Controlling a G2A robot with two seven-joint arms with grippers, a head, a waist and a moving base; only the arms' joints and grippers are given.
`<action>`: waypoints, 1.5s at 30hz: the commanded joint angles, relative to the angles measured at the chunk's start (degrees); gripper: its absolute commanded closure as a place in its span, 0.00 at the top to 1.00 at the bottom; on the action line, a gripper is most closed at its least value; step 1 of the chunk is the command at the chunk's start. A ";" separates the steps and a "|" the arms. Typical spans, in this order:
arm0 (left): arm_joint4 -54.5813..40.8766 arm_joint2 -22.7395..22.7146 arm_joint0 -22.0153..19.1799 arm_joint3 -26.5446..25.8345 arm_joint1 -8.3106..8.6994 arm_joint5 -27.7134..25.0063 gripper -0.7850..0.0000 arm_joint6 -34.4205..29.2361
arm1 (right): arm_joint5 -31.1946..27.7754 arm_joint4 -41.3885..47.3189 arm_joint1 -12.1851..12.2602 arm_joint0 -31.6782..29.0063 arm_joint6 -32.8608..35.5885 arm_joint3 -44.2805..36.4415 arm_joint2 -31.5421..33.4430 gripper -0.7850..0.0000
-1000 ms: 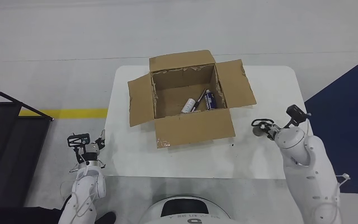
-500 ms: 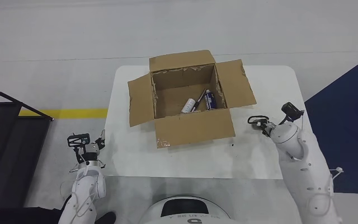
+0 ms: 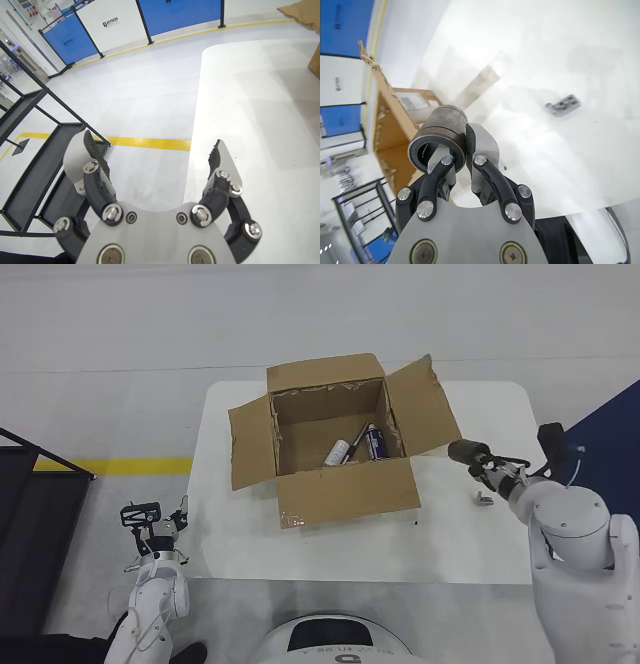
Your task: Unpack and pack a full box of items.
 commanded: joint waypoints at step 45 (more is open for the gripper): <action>0.00 0.00 0.00 0.00 0.00 0.00 1.00 0.00 | 9.65 -16.41 -7.27 51.59 -1.02 41.26 -64.23 0.00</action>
